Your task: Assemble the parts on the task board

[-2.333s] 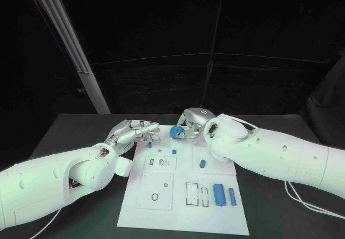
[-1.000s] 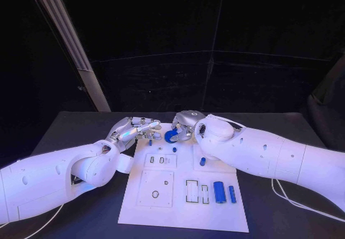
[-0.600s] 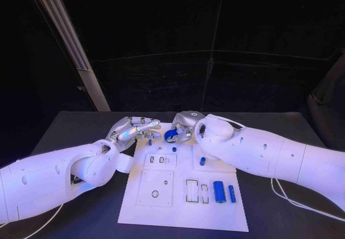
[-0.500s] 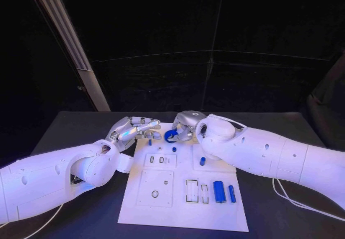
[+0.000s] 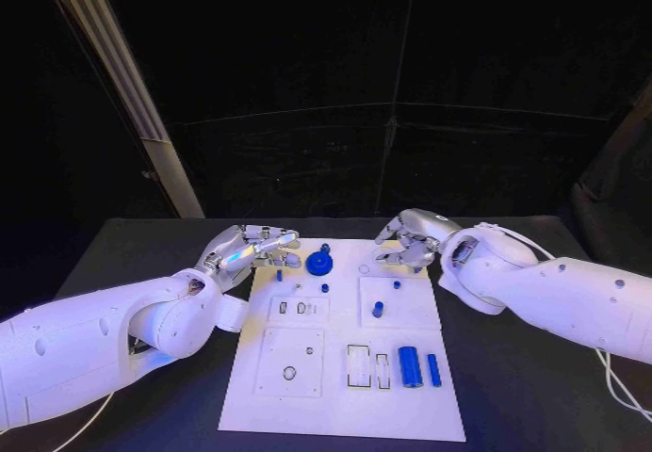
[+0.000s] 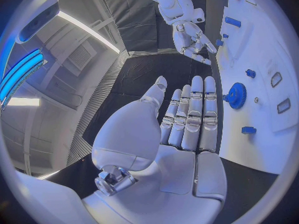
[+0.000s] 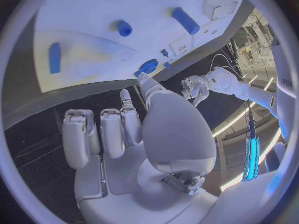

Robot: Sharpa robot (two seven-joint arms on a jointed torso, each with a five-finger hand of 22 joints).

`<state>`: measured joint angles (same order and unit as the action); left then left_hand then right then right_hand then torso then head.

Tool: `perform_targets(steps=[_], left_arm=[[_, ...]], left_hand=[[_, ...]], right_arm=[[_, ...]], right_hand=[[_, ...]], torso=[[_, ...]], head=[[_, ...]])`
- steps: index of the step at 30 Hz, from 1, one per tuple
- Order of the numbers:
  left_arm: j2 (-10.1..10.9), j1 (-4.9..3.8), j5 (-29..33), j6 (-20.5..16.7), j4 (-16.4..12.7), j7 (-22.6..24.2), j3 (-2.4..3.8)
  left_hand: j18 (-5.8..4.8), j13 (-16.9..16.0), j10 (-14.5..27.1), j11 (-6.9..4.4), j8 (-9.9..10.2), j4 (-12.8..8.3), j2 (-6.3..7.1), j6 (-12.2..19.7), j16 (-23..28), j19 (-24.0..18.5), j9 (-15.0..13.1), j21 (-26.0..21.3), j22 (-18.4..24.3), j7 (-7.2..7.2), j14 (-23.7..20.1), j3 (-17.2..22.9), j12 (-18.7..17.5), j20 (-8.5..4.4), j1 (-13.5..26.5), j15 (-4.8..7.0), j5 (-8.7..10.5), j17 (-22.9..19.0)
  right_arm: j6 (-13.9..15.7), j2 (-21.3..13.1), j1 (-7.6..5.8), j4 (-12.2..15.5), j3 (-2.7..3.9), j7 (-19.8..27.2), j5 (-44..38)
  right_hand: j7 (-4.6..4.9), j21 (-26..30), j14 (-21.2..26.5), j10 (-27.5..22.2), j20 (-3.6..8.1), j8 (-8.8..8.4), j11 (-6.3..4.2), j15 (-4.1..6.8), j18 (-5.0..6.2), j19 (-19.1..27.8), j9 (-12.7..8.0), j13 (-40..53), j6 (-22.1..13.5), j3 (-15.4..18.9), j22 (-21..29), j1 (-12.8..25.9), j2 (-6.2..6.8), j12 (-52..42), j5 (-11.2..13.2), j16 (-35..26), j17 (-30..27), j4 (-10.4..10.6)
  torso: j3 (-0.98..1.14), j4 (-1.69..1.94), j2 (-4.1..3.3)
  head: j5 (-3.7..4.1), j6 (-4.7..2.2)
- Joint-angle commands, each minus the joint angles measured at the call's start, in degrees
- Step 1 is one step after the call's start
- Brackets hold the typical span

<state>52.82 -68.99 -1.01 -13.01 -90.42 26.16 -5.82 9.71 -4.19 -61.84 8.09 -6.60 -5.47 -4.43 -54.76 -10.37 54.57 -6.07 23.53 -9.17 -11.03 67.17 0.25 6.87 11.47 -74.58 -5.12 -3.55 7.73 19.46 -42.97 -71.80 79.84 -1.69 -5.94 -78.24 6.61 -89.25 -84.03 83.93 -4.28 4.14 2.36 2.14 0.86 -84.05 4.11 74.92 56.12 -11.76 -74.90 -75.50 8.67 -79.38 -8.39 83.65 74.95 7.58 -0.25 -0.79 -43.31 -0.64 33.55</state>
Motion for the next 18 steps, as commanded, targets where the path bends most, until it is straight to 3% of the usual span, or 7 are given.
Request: perform_targets(steps=[1,5,7,13,16,18], left_arm=[[-0.11,-0.10,-0.19,0.31,0.06,0.65,0.05],[-0.54,-0.09,-0.19,0.44,0.37,0.67,0.04],[-0.73,-0.09,-0.19,0.52,0.52,0.67,0.04],[-1.27,-0.04,-0.19,0.73,1.09,0.68,0.04],[-1.51,-0.01,-0.19,0.83,1.35,0.67,0.04],[-1.65,0.02,-0.19,0.88,1.51,0.65,0.03]], left_hand=[[0.69,0.06,-0.47,-0.01,0.26,-0.33,-0.08,-0.51,0.20,-0.08,0.08,-0.24,0.08,0.07,0.04,-0.04,-0.21,-0.05,-0.32,-0.21,0.04,0.08],[0.69,0.06,-0.56,-0.04,0.29,-0.48,-0.13,-0.58,0.27,-0.09,0.07,-0.25,0.11,0.10,0.07,-0.03,-0.27,-0.05,-0.40,-0.20,0.00,0.10],[0.69,0.06,-0.59,-0.05,0.30,-0.52,-0.15,-0.60,0.29,-0.09,0.07,-0.25,0.11,0.11,0.08,-0.02,-0.29,-0.05,-0.43,-0.19,-0.01,0.11],[0.70,0.06,-0.70,-0.08,0.34,-0.65,-0.25,-0.68,0.37,-0.09,0.06,-0.26,0.14,0.15,0.10,0.02,-0.35,-0.06,-0.51,-0.18,-0.08,0.14],[0.70,0.06,-0.70,-0.08,0.34,-0.65,-0.25,-0.68,0.37,-0.09,0.06,-0.26,0.14,0.15,0.10,0.02,-0.35,-0.06,-0.51,-0.18,-0.08,0.14],[0.70,0.06,-0.70,-0.08,0.34,-0.65,-0.25,-0.68,0.37,-0.09,0.06,-0.26,0.14,0.15,0.10,0.02,-0.35,-0.06,-0.51,-0.18,-0.08,0.14]], right_arm=[[-1.69,-2.27,-0.14,0.56,-0.01,7.19,10.23],[-2.11,-4.75,-0.13,-0.36,-0.04,8.25,11.91],[-2.31,-5.15,-0.11,-1.25,-0.05,8.48,12.25],[-1.61,-4.74,0.27,-4.32,-0.08,9.28,12.69],[-1.69,-4.35,0.53,-5.46,-0.08,9.71,12.76],[-2.10,-4.12,0.71,-6.10,-0.09,10.04,12.79]], right_hand=[[0.03,0.22,-3.18,0.52,0.05,0.15,-0.49,0.14,-0.36,-4.65,0.04,5.65,0.58,0.12,-13.06,-0.53,0.24,0.16,0.39,-0.12,2.61,-0.74],[0.14,0.15,-3.22,0.52,0.10,-0.22,-0.43,0.15,-0.40,-4.75,-0.11,5.62,0.25,0.52,-13.22,-0.25,0.55,0.21,0.57,-0.05,2.80,-1.10],[0.23,0.16,-3.22,0.49,0.09,-0.48,-0.36,0.11,-0.39,-4.74,-0.23,5.55,-0.22,0.73,-13.20,-0.10,0.63,0.30,0.60,-0.08,2.77,-1.24],[0.39,0.19,-3.24,0.50,-0.01,-0.73,-0.23,-0.01,-0.38,-4.71,-0.49,5.56,-2.35,1.06,-13.15,-0.05,0.56,0.33,0.58,-0.11,2.82,-1.70],[0.40,0.20,-3.24,0.50,-0.03,-0.72,-0.24,-0.01,-0.38,-4.71,-0.51,5.55,-3.23,1.23,-13.15,0.00,0.59,0.35,0.59,-0.12,2.84,-1.79],[0.40,0.19,-3.26,0.51,-0.03,-0.72,-0.24,-0.01,-0.39,-4.72,-0.50,5.56,-3.30,1.26,-13.17,0.02,0.60,0.34,0.60,-0.09,2.91,-1.80]], torso=[[0.27,-0.71,0.29],[0.57,-0.82,0.28],[0.45,-0.82,0.27],[0.60,-0.93,0.21],[0.70,-0.85,0.21],[0.65,-0.72,0.19]], head=[[0.01,-0.02],[0.31,0.01],[0.51,-0.01],[0.55,0.21],[0.64,0.35],[0.76,0.36]])
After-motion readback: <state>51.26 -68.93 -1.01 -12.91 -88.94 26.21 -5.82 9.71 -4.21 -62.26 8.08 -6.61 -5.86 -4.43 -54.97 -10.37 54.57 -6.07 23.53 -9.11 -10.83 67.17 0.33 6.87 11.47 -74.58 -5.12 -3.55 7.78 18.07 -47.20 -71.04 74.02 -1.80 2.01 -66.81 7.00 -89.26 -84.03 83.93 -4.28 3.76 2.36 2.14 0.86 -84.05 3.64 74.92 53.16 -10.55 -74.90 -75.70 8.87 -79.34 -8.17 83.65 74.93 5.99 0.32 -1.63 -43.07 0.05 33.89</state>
